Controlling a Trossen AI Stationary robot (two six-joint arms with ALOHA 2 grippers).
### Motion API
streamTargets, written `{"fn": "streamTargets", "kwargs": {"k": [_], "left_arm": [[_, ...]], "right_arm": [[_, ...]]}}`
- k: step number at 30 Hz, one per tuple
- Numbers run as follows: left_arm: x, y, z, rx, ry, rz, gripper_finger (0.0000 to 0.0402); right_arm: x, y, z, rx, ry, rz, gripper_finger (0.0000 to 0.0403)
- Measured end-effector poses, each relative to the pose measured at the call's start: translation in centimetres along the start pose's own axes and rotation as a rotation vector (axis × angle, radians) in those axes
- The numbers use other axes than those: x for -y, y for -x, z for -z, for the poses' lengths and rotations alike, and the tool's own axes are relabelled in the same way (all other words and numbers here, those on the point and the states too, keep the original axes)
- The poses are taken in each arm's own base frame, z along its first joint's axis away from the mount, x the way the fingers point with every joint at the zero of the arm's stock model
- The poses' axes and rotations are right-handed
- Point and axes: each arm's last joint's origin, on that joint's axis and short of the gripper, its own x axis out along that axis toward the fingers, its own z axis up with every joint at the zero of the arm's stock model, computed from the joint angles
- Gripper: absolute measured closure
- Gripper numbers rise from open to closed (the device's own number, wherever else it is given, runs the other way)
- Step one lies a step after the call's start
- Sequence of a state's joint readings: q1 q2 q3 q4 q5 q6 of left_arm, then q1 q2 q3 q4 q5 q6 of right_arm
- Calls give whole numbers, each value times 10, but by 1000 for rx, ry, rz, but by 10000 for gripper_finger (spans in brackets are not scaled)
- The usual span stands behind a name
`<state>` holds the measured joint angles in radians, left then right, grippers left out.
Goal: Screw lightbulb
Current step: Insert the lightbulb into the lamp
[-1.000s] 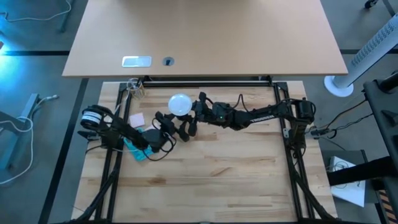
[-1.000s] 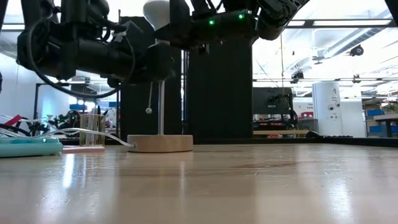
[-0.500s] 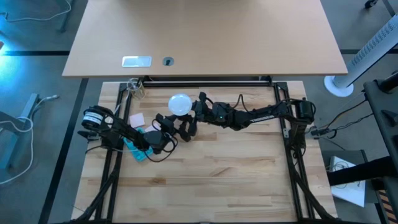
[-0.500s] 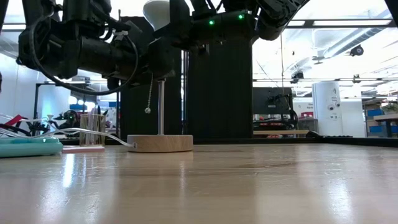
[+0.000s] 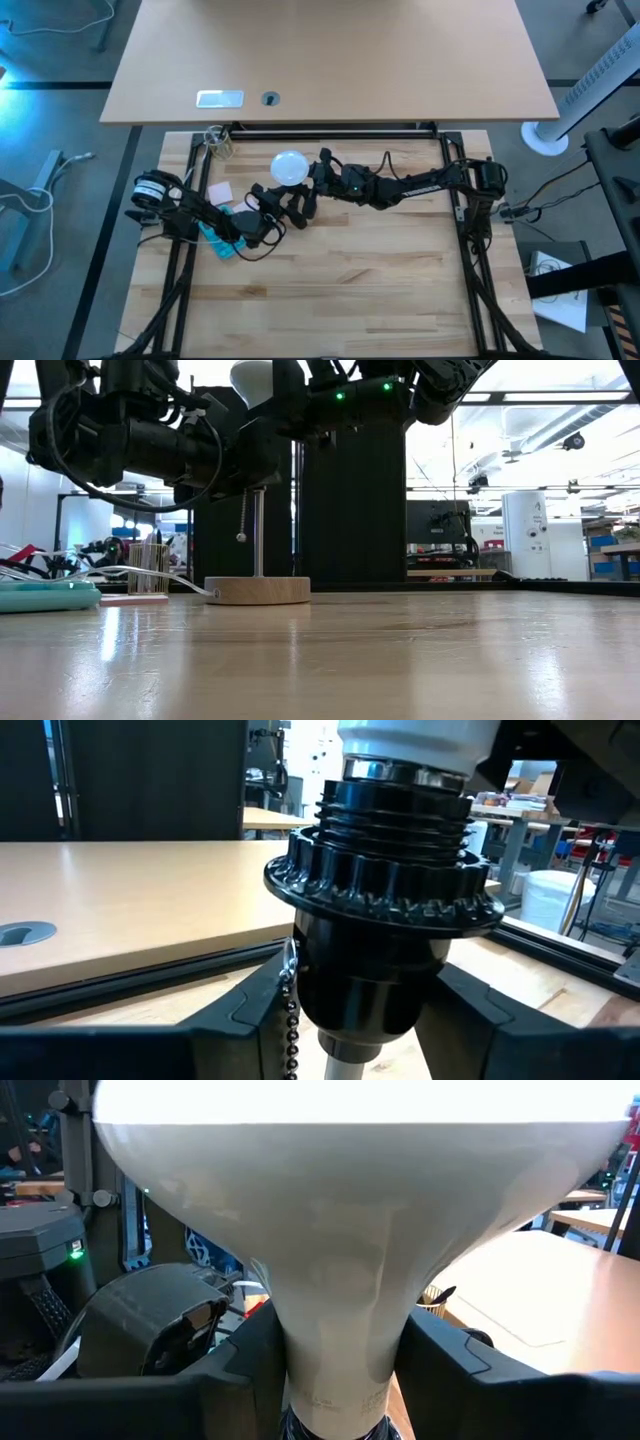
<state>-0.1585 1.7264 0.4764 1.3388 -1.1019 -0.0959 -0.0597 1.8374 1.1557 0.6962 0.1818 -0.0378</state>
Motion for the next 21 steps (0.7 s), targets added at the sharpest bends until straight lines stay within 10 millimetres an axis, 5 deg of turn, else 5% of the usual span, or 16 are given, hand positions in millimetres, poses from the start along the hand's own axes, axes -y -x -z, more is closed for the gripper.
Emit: {"fn": "streamTargets", "kwargs": {"k": [21], "left_arm": [[0, 1, -3, -4, -20, 63, 261]], "right_arm": [[4, 1, -3, 4, 13, -92, 260]]}}
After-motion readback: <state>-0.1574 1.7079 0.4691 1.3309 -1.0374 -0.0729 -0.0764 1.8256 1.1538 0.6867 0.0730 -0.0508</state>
